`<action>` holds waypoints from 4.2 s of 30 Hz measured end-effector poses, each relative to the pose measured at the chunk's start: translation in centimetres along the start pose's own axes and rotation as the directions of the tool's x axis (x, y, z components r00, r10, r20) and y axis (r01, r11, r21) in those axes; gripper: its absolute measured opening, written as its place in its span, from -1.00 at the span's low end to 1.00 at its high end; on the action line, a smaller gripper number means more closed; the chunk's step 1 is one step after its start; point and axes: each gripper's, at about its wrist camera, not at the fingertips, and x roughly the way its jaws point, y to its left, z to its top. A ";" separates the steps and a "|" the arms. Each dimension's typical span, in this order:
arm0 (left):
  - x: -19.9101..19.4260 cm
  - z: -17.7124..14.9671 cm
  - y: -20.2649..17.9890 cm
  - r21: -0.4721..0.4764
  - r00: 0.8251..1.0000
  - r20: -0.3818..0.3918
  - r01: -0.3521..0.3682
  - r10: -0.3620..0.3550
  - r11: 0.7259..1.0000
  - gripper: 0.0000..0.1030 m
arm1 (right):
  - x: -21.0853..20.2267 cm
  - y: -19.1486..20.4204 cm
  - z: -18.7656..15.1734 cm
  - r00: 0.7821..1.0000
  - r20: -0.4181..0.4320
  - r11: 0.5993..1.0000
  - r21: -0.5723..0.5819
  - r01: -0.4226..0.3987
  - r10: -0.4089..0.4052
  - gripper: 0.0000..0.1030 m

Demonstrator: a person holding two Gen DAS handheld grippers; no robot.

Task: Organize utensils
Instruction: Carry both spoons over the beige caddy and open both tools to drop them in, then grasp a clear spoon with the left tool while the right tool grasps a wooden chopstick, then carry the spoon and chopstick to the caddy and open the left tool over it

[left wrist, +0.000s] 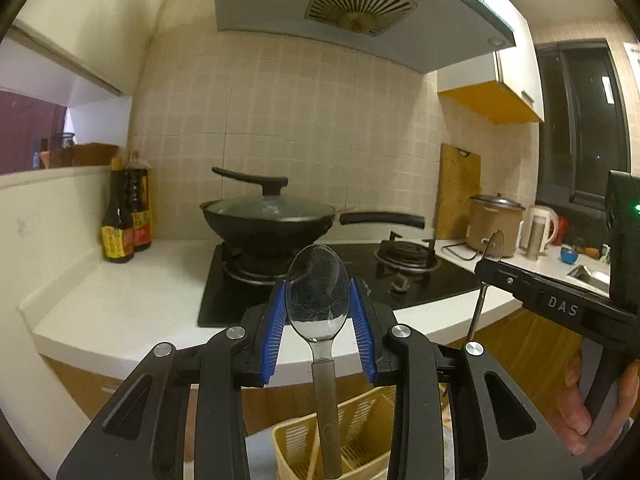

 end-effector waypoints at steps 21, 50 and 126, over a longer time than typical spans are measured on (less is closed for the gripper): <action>2.1 -5.7 2.9 -0.070 0.990 -0.130 0.041 -0.049 0.997 -0.31 | 3.8 -0.3 -6.6 0.984 -0.177 0.999 0.018 -0.029 0.032 -0.42; -4.2 -16.1 1.7 -0.169 0.790 -0.588 0.093 -0.176 0.981 -0.05 | -4.6 1.6 -20.9 0.755 -0.655 0.999 -0.008 -0.042 0.027 -0.25; -7.7 -15.6 2.3 0.070 0.835 -0.550 0.022 0.020 0.997 -0.81 | -5.4 6.5 -18.9 0.817 -0.508 0.944 -0.019 -0.328 0.274 -0.91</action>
